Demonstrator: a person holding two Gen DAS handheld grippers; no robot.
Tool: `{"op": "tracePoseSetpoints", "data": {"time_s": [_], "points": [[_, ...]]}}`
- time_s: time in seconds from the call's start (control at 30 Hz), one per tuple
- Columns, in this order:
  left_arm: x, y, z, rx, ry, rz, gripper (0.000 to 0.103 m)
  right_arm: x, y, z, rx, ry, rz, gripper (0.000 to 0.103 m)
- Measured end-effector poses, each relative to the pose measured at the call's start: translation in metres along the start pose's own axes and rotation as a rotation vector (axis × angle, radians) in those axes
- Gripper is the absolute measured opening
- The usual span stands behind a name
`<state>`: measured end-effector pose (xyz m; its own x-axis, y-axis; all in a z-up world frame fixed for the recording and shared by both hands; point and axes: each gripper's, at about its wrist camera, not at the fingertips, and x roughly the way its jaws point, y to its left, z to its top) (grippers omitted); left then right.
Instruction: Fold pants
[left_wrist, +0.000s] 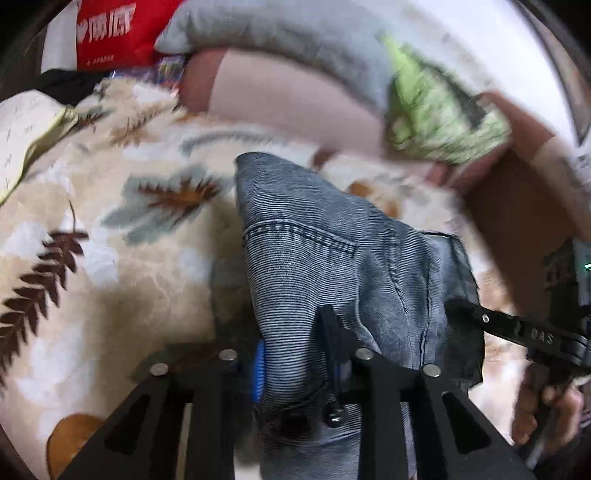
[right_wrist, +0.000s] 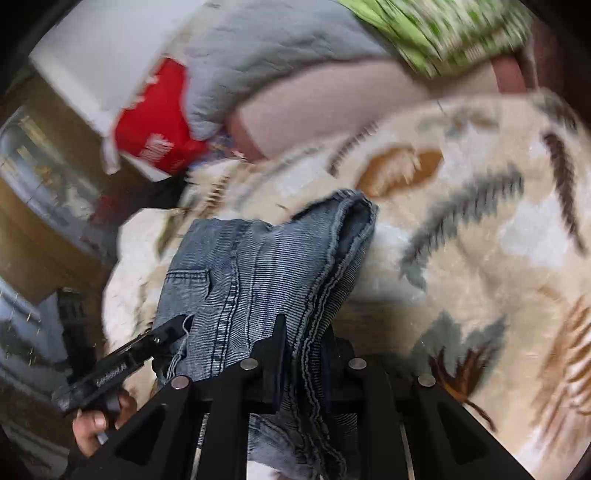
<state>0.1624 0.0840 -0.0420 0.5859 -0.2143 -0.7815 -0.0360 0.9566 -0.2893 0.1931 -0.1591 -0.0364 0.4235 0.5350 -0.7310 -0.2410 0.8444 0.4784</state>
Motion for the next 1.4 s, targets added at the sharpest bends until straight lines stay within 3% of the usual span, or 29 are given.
{"op": "tracePoseSetpoints", "data": {"time_s": [0.03,0.1,0.13,0.2,0.27,0.3,0.37,0.43,0.47,0.5,0.57,0.63,0.7,0.77,0.87,0.9,1.07,1.17,1.4], "points": [[0.015,0.002,-0.004,0.02,0.038,0.052,0.047,0.018,-0.004,-0.004,0.001,0.04,-0.057,0.021],[0.009,0.005,-0.011,0.021,-0.005,0.089,0.059,0.037,-0.008,-0.017,-0.02,0.061,-0.178,0.031],[-0.003,0.004,-0.013,0.019,-0.025,0.089,0.064,0.029,-0.006,-0.023,-0.035,0.032,-0.182,0.032],[-0.033,0.004,-0.02,0.015,-0.069,0.082,0.066,0.009,0.003,-0.029,-0.074,-0.015,-0.235,0.043],[-0.067,0.003,-0.032,-0.002,-0.152,0.07,0.081,-0.02,0.016,-0.039,-0.109,-0.098,-0.276,0.044],[-0.077,-0.001,-0.04,0.019,-0.188,0.059,0.081,-0.029,0.023,-0.045,-0.129,-0.111,-0.271,0.044],[-0.072,-0.015,-0.053,0.102,-0.196,0.121,0.081,-0.034,0.036,-0.06,-0.166,-0.109,-0.256,0.044],[-0.031,-0.022,-0.059,0.163,-0.056,0.185,0.082,-0.013,0.035,-0.073,-0.202,-0.027,-0.297,0.045],[-0.018,-0.021,-0.06,0.145,-0.008,0.187,0.083,0.01,0.032,-0.076,-0.207,0.032,-0.337,0.045],[-0.019,-0.018,-0.06,0.112,-0.017,0.177,0.083,0.017,0.025,-0.079,-0.204,0.042,-0.347,0.045],[-0.042,-0.017,-0.057,0.064,-0.05,0.164,0.082,-0.004,0.026,-0.077,-0.168,0.008,-0.329,0.045],[-0.066,-0.022,-0.057,0.089,-0.121,0.177,0.083,-0.029,0.037,-0.081,-0.196,-0.053,-0.313,0.056],[-0.085,-0.028,-0.06,0.117,-0.17,0.235,0.086,-0.05,0.045,-0.088,-0.239,-0.104,-0.38,0.091],[-0.092,-0.031,-0.065,0.114,-0.164,0.257,0.094,-0.068,0.05,-0.101,-0.257,-0.143,-0.406,0.095],[-0.097,-0.035,-0.076,0.12,-0.143,0.281,0.094,-0.079,0.053,-0.122,-0.263,-0.123,-0.4,0.097],[-0.099,-0.036,-0.08,0.124,-0.133,0.291,0.094,-0.081,0.054,-0.129,-0.266,-0.116,-0.406,0.103],[-0.116,-0.043,-0.099,0.121,-0.131,0.262,0.096,-0.093,0.062,-0.155,-0.303,-0.09,-0.473,0.103],[-0.123,-0.048,-0.105,0.123,-0.138,0.245,0.101,-0.104,0.066,-0.16,-0.307,-0.113,-0.493,0.103],[-0.133,-0.05,-0.11,0.135,-0.138,0.239,0.101,-0.111,0.074,-0.16,-0.328,-0.119,-0.514,0.103]]}}
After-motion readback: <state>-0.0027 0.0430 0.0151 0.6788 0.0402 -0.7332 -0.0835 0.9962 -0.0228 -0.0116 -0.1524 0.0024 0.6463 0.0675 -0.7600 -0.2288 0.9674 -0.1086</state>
